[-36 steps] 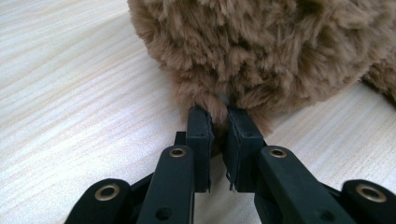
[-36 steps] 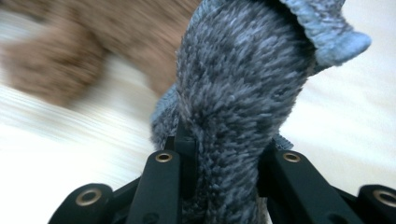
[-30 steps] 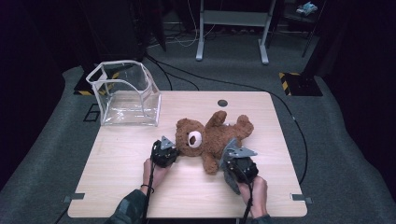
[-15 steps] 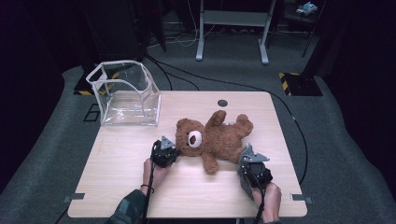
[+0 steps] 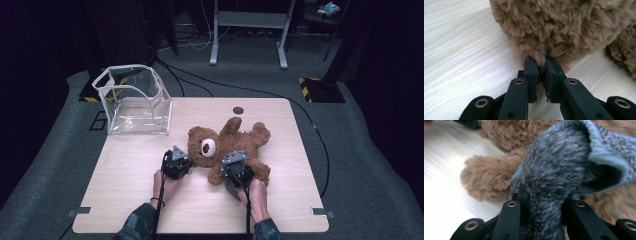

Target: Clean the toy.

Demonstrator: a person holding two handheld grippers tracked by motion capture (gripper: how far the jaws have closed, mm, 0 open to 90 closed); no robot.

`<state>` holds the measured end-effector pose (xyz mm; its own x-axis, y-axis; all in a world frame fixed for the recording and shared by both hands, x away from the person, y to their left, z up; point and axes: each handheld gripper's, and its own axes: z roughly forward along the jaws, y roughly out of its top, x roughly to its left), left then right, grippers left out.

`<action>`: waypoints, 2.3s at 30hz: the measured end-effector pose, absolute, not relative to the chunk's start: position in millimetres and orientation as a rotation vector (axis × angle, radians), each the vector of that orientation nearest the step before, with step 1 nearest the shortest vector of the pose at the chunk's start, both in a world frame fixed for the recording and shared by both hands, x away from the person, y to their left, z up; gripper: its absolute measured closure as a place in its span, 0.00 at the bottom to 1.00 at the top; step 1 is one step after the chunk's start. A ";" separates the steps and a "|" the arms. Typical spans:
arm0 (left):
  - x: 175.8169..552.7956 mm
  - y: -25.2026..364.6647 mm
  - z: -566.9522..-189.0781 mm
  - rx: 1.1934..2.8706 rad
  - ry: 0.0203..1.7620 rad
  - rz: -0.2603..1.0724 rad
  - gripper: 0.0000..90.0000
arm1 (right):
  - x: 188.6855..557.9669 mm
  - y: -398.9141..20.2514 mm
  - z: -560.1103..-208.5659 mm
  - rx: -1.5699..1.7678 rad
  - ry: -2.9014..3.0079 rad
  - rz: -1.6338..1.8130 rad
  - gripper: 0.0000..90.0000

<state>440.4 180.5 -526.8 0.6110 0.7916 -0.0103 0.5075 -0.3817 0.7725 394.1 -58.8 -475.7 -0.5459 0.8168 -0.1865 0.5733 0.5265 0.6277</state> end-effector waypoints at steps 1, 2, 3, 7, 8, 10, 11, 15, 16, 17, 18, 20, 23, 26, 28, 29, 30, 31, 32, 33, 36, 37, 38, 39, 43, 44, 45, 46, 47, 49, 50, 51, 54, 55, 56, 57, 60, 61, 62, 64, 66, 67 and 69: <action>440.5 180.5 -526.8 2.064 1.021 0.469 0.90 | 395.3 -59.2 -476.7 1.127 2.306 0.692 0.81; 440.5 180.6 -526.8 2.064 1.020 0.468 0.90 | 395.9 -61.2 -477.8 1.134 2.304 0.683 0.81; 440.6 180.6 -526.9 2.062 1.019 0.467 0.90 | 395.5 -64.0 -478.0 1.143 2.300 0.666 0.81; 440.5 180.5 -526.8 2.063 1.020 0.467 0.90 | 391.0 -80.2 -477.4 1.190 2.254 0.592 0.81; 440.6 180.5 -527.0 2.061 1.020 0.467 0.90 | 388.8 -87.8 -477.0 1.220 2.243 0.564 0.81; 440.5 180.5 -526.9 2.062 1.020 0.466 0.90 | 386.7 -102.9 -477.3 1.262 2.224 0.550 0.81; 440.5 180.5 -526.9 2.063 1.020 0.466 0.90 | 385.7 -107.8 -477.1 1.278 2.215 0.533 0.81; 440.6 180.5 -526.9 2.062 1.019 0.465 0.90 | 383.1 -134.9 -476.0 1.329 2.174 0.467 0.81; 440.5 180.4 -526.9 2.063 1.020 0.466 0.90 | 382.6 -140.7 -475.2 1.344 2.164 0.453 0.81; 440.4 180.3 -526.9 2.063 1.020 0.467 0.90 | 382.3 -146.0 -474.3 1.355 2.146 0.454 0.81; 440.4 180.3 -526.9 2.063 1.020 0.467 0.90 | 381.6 -149.4 -473.4 1.371 2.130 0.465 0.81; 440.4 180.3 -526.9 2.063 1.020 0.466 0.90 | 380.2 -149.0 -472.0 1.357 2.129 0.496 0.81; 440.4 180.3 -526.9 2.063 1.020 0.466 0.90 | 378.3 -132.0 -469.4 1.285 2.164 0.603 0.81; 440.5 180.5 -526.9 2.063 1.019 0.465 0.90 | 384.5 -109.5 -467.6 1.233 2.216 0.662 0.80; 440.7 180.3 -527.4 2.055 1.018 0.468 0.90 | 391.3 -103.1 -470.5 1.220 2.227 0.626 0.81; 440.7 180.5 -527.1 2.058 1.018 0.465 0.90 | 392.9 -103.4 -471.8 1.234 2.223 0.612 0.81; 440.7 180.3 -527.4 2.054 1.018 0.468 0.90 | 395.6 -108.7 -473.6 1.246 2.212 0.584 0.81; 440.7 180.3 -527.4 2.055 1.018 0.467 0.90 | 396.3 -113.0 -474.7 1.263 2.199 0.557 0.81; 440.6 180.2 -527.5 2.054 1.018 0.467 0.90 | 396.3 -119.1 -476.1 1.288 2.184 0.508 0.81; 440.5 180.4 -526.9 2.063 1.018 0.462 0.90 | 395.6 -126.2 -477.9 1.320 2.172 0.480 0.81; 440.4 180.4 -526.8 2.064 1.018 0.463 0.90 | 390.8 -141.8 -480.1 1.378 2.144 0.479 0.81; 440.6 180.5 -526.8 2.066 1.015 0.467 0.90 | 388.8 -142.4 -479.1 1.365 2.154 0.541 0.81; 440.5 180.5 -526.7 2.065 1.018 0.461 0.90 | 387.0 -139.4 -476.7 1.340 2.169 0.581 0.81; 440.6 180.5 -526.8 2.065 1.016 0.466 0.90 | 385.7 -134.6 -474.6 1.330 2.178 0.604 0.81; 440.5 180.5 -526.8 2.066 1.015 0.467 0.90 | 390.8 -99.6 -466.5 1.204 2.264 0.694 0.81; 440.4 180.5 -526.7 2.066 1.017 0.461 0.90 | 393.8 -90.0 -465.8 1.184 2.285 0.700 0.81; 440.5 180.5 -526.7 2.066 1.017 0.462 0.90 | 399.4 -80.0 -466.8 1.135 2.298 0.690 0.81; 440.5 180.5 -526.8 2.065 1.017 0.462 0.90 | 401.9 -74.2 -467.6 1.123 2.301 0.673 0.80; 440.5 180.6 -526.7 2.067 1.017 0.462 0.90 | 406.2 -66.9 -469.3 1.111 2.311 0.677 0.80; 440.5 180.5 -526.7 2.068 1.015 0.467 0.90 | 411.0 -59.9 -473.1 1.107 2.324 0.679 0.80; 440.5 180.6 -526.6 2.069 1.014 0.466 0.90 | 413.3 -57.7 -475.4 1.112 2.334 0.681 0.80; 440.5 180.6 -526.6 2.069 1.014 0.466 0.90 | 415.2 -56.9 -477.4 1.127 2.360 0.704 0.81; 440.5 180.6 -526.6 2.069 1.014 0.465 0.90 | 414.1 -55.0 -480.9 1.171 2.410 0.779 0.81; 440.5 180.6 -526.6 2.069 1.014 0.466 0.90 | 412.7 -54.6 -482.2 1.165 2.427 0.812 0.81; 440.5 180.6 -526.6 2.069 1.014 0.465 0.90 | 410.6 -53.8 -482.5 1.150 2.462 0.815 0.81; 440.5 180.7 -526.6 2.069 1.014 0.465 0.90 | 408.2 -52.4 -483.1 1.140 2.501 0.822 0.81; 440.5 180.4 -526.8 2.064 1.017 0.463 0.90 | 399.8 -51.4 -480.9 1.105 2.564 0.821 0.81; 440.6 180.7 -526.5 2.070 1.014 0.465 0.90 | 398.0 -53.5 -478.2 1.121 2.545 0.805 0.81; 440.5 180.7 -526.6 2.069 1.014 0.465 0.90 | 397.8 -57.7 -474.2 1.144 2.514 0.795 0.81; 440.5 180.6 -526.6 2.070 1.014 0.465 0.90 | 400.3 -68.4 -465.0 1.227 2.407 0.812 0.81; 440.5 180.6 -526.5 2.070 1.014 0.465 0.90 | 404.9 -74.2 -459.4 1.255 2.338 0.797 0.81; 440.5 180.5 -526.7 2.067 1.015 0.467 0.90 | 407.7 -75.2 -458.3 1.266 2.322 0.802 0.81; 440.5 180.6 -526.5 2.070 1.014 0.465 0.90 | 413.3 -70.2 -463.9 1.260 2.313 0.778 0.81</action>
<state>440.5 180.6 -526.5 0.6164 0.7874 -0.0097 0.5061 -0.3867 0.7709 413.3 -70.2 -463.9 -0.5181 0.8521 -0.0747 0.6338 0.4410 0.6355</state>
